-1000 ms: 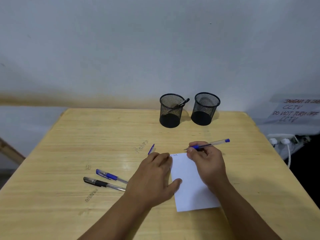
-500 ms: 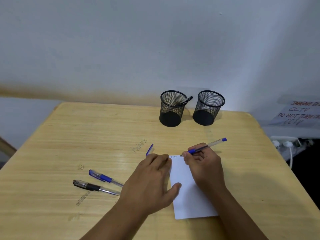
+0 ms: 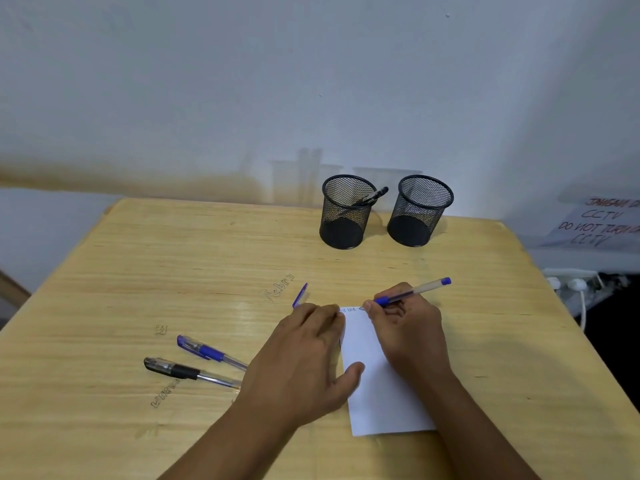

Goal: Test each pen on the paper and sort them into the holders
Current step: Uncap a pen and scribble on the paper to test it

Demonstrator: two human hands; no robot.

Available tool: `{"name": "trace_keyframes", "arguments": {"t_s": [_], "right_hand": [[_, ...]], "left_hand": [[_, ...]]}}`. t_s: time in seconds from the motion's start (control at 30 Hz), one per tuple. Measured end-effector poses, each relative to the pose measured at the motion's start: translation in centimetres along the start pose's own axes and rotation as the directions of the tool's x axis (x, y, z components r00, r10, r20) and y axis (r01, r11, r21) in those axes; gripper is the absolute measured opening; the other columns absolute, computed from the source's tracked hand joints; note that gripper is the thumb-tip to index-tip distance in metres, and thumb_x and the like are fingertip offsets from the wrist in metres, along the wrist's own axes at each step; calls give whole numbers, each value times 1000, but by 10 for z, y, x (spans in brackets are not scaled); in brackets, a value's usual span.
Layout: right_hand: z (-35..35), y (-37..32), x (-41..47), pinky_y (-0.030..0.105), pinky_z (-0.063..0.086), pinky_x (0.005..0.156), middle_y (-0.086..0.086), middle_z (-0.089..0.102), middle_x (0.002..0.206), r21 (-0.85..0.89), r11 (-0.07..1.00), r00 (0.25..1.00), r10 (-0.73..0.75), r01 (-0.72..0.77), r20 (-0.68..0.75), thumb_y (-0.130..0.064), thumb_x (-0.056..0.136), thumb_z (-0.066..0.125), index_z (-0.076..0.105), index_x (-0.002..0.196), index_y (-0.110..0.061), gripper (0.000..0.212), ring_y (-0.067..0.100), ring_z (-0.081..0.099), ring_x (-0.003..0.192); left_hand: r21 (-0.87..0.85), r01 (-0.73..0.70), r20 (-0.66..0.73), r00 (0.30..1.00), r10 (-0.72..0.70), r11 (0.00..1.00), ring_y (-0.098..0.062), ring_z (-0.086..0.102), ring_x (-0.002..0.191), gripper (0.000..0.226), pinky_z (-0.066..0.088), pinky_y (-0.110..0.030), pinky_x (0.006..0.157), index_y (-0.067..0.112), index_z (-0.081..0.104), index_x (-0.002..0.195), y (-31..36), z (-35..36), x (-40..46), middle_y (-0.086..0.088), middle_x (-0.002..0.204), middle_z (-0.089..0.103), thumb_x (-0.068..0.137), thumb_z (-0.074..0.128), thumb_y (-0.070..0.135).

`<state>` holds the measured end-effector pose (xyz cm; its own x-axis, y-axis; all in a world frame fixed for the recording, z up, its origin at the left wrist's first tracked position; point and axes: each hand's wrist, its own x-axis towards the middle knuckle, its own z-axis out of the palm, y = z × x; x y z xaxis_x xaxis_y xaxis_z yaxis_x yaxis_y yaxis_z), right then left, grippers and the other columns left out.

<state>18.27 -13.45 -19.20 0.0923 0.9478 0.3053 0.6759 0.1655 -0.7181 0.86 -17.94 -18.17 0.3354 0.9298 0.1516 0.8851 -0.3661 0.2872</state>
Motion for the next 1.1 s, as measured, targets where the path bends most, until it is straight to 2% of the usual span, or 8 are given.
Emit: {"name": "trace_keyframes", "arguments": {"t_s": [0.13,0.23,0.37,0.67,0.77,0.87,1.0,1.1], "right_hand": [[-1,-1,0,3,48,65,-14,60,65,15,1000,1000,19,-19,17,-18,85,75,65,86,-14,11,1,62,59],[0,-1,0,3,46,60,-12,62,68,4,999,999,36,-36,10,-20,85,75,66,87,-14,11,0,61,61],[1,1,-1,8,52,64,-11,64,67,28,999,1000,19,-20,21,-17,85,75,65,88,-12,11,4,65,61],[0,1,-1,6,50,61,-7,67,68,87,995,999,53,-53,-6,-15,85,75,66,87,-11,10,6,66,62],[0,0,-2,4,49,61,-13,63,65,93,995,1000,22,-23,8,-13,84,75,64,85,-12,11,0,67,67],[0,-1,-1,2,48,61,-16,61,65,86,995,999,42,-42,0,-14,84,75,62,84,-15,12,-1,65,60],[1,0,-2,9,53,63,-13,64,67,100,995,999,30,-31,15,-12,86,73,62,87,-14,11,4,68,65],[0,1,-3,5,50,63,-17,63,67,113,993,1000,29,-30,7,-12,85,74,62,85,-15,13,-4,66,74]], "left_hand": [[-3,-3,6,1000,3,1000,-11,34,132,72,35,-29,109,19,50,139,0,0,0,9,145,45,84,39,65],[-5,1,0,1000,-1,1000,-12,37,131,71,38,-29,107,19,53,137,0,-1,-1,8,143,48,84,41,64],[-2,2,0,1000,-2,1000,-11,36,131,70,38,-30,107,20,52,137,0,-1,0,9,144,47,84,41,65],[-15,-1,-23,1000,0,1000,-12,41,126,65,41,-29,103,19,57,129,0,1,0,9,138,52,82,47,63],[-10,-2,-26,1000,2,1000,-12,41,127,66,41,-29,103,19,56,131,1,1,0,9,138,52,83,46,63],[2,-2,-20,1000,2,1000,-13,42,127,67,41,-30,103,19,56,132,1,1,0,7,139,53,83,45,63],[4,-3,-29,1000,3,1000,-13,44,125,66,43,-30,101,19,57,131,1,1,0,7,137,54,82,47,63],[1,-6,-24,1000,6,1000,-13,44,125,66,42,-30,102,19,57,130,0,2,0,7,137,54,82,47,63]]}}
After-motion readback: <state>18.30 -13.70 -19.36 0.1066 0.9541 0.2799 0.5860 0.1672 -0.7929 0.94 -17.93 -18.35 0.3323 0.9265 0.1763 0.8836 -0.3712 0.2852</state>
